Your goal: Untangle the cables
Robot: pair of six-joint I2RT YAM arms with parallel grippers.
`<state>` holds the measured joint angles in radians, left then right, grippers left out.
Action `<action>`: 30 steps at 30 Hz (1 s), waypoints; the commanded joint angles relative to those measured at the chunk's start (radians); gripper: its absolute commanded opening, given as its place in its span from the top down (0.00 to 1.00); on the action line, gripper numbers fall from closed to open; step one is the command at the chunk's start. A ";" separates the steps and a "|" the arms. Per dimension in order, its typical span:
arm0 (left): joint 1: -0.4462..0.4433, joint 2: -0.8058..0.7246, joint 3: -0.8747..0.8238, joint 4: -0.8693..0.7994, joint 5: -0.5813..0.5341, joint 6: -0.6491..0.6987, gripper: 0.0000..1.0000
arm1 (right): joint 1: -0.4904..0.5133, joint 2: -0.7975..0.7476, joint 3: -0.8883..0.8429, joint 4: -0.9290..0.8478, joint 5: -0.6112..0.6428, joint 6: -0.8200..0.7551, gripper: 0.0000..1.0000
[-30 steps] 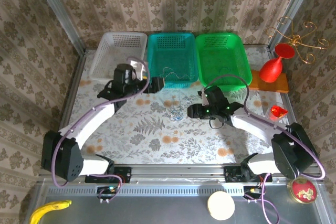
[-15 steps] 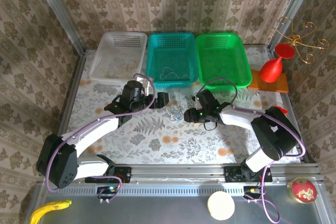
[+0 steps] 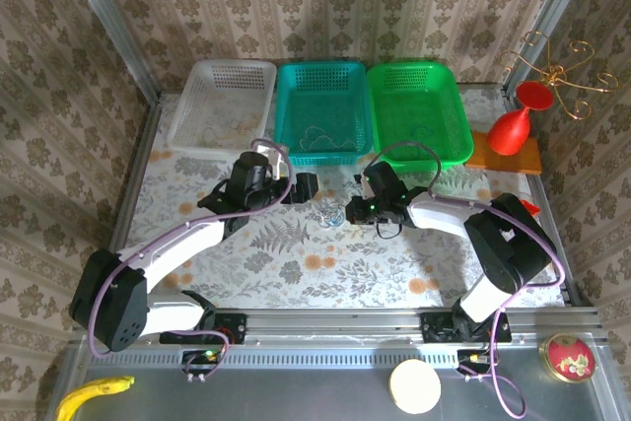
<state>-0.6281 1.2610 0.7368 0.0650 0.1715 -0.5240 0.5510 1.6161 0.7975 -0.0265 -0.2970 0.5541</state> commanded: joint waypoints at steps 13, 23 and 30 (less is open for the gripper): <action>-0.009 0.031 -0.066 0.028 0.010 -0.001 0.00 | 0.022 -0.291 0.101 -0.058 -0.121 0.046 1.00; -0.014 0.037 -0.071 0.061 0.034 0.008 0.00 | 0.037 -0.300 0.119 -0.057 -0.129 0.052 1.00; -0.019 0.024 -0.088 0.092 0.054 0.008 0.00 | 0.047 -0.272 0.111 -0.040 -0.127 0.054 1.00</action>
<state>-0.6369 1.3025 0.6647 0.1230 0.2016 -0.5236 0.5892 1.3312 0.8978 -0.0639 -0.4053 0.6033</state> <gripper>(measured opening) 0.999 0.067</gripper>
